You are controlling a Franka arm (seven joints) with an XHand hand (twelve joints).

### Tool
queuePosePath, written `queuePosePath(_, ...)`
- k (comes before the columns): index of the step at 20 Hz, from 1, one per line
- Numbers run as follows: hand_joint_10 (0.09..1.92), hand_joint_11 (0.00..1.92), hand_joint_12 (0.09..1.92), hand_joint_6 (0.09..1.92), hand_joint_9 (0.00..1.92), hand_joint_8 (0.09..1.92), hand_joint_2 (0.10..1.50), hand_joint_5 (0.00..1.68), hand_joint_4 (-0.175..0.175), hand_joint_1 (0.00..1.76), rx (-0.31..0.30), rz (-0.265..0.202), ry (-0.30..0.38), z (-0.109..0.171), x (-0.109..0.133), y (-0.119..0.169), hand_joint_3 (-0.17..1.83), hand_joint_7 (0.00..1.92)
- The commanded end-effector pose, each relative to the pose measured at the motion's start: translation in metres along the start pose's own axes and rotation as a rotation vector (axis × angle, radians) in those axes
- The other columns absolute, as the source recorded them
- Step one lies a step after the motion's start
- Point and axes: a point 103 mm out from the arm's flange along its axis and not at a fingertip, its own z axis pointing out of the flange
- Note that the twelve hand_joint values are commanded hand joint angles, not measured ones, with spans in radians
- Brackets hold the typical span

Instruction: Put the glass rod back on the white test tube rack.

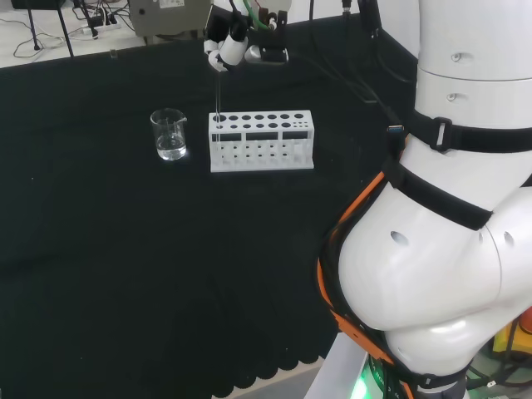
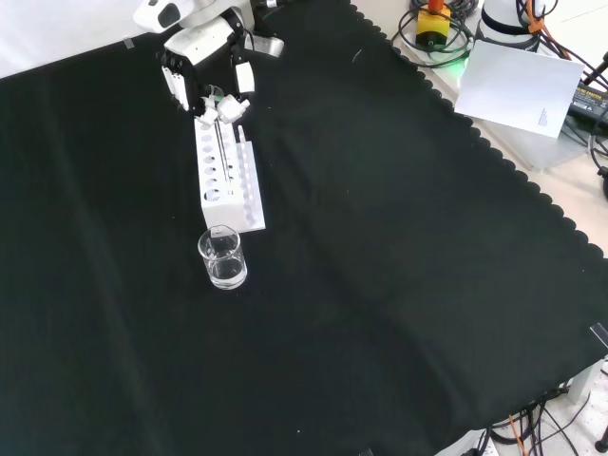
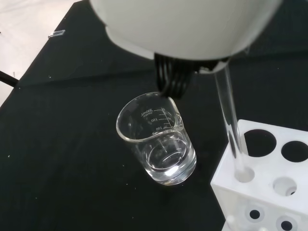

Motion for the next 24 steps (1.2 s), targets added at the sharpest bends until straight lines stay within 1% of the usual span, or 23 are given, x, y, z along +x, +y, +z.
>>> queuePosePath(1, 0.66, 1.38, 1.01, 0.82, 1.78, 0.88, 0.41, 1.23, -0.175, 1.34, 0.026, 0.006, -0.018, 0.009, 0.004, 0.001, 1.11, 1.41)
queuePosePath(5, 0.66, 1.38, 1.01, 0.82, 1.78, 0.88, 0.41, 1.22, -0.175, 1.34, 0.023, 0.012, -0.010, 0.009, 0.006, 0.003, 1.11, 1.41)
queuePosePath(9, 0.66, 1.37, 1.01, 0.82, 1.79, 0.88, 0.41, 1.22, -0.175, 1.34, 0.008, 0.015, 0.002, 0.007, -0.003, -0.007, 1.11, 1.41)
queuePosePath(12, 0.62, 1.41, 0.93, 0.76, 1.79, 0.80, 0.43, 1.24, -0.175, 1.33, 0.020, 0.010, -0.007, 0.003, 0.000, -0.007, 1.05, 1.43)
queuePosePath(13, 0.60, 1.46, 0.89, 0.77, 1.79, 0.71, 0.44, 1.16, -0.175, 1.37, 0.034, 0.009, -0.008, 0.001, 0.002, -0.007, 0.99, 1.42)
queuePosePath(14, 0.59, 1.52, 0.86, 0.81, 1.79, 0.62, 0.48, 1.04, -0.175, 1.40, 0.045, 0.010, -0.014, -0.001, 0.003, -0.007, 0.90, 1.41)
queuePosePath(15, 0.59, 1.57, 0.84, 0.87, 1.79, 0.57, 0.46, 0.89, -0.175, 1.38, 0.052, 0.015, -0.016, -0.002, 0.003, -0.007, 0.87, 1.32)
queuePosePath(16, 0.59, 1.60, 0.83, 0.92, 1.79, 0.58, 0.42, 0.77, -0.175, 1.37, 0.054, 0.018, -0.014, -0.003, 0.002, -0.008, 0.89, 1.23)
queuePosePath(18, 0.62, 1.63, 0.84, 0.98, 1.79, 0.65, 0.37, 0.59, -0.173, 1.36, 0.049, 0.023, -0.014, -0.004, 0.001, -0.010, 0.93, 1.06)
queuePosePath(20, 0.65, 1.65, 0.87, 0.93, 1.80, 0.73, 0.33, 0.42, -0.162, 1.37, 0.048, 0.024, -0.014, -0.006, 0.000, -0.011, 0.95, 0.90)
queuePosePath(22, 0.66, 1.66, 0.90, 0.86, 1.80, 0.76, 0.31, 0.32, -0.154, 1.38, 0.045, 0.025, -0.019, -0.008, -0.002, -0.013, 0.97, 0.80)
queuePosePath(24, 0.67, 1.66, 0.92, 0.83, 1.79, 0.77, 0.31, 0.30, -0.151, 1.39, 0.042, 0.026, -0.020, -0.010, -0.002, -0.013, 0.97, 0.76)
